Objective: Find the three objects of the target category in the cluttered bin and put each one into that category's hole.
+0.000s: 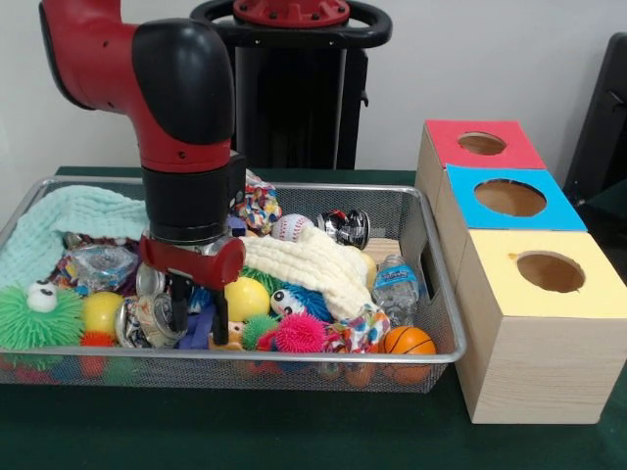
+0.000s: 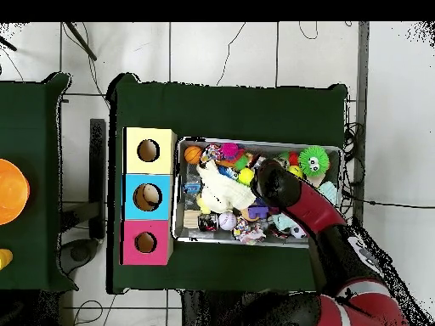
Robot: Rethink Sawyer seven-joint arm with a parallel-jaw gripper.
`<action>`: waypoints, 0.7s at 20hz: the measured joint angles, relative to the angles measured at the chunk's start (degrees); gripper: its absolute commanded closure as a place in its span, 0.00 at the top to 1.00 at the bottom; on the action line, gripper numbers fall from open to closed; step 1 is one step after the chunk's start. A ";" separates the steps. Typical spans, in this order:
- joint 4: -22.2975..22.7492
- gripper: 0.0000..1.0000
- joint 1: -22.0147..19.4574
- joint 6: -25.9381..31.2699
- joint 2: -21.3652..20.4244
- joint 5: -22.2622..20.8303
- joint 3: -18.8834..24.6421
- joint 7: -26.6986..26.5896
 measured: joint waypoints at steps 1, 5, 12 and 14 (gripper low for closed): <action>0.00 1.00 -0.01 0.46 -0.12 0.06 -0.02 0.00; 0.05 1.00 -0.03 2.21 -0.61 0.05 -0.03 0.00; 1.03 1.00 -0.84 8.46 -1.94 0.02 -0.04 0.00; 1.35 1.00 -1.12 11.72 -2.20 0.02 -0.03 0.00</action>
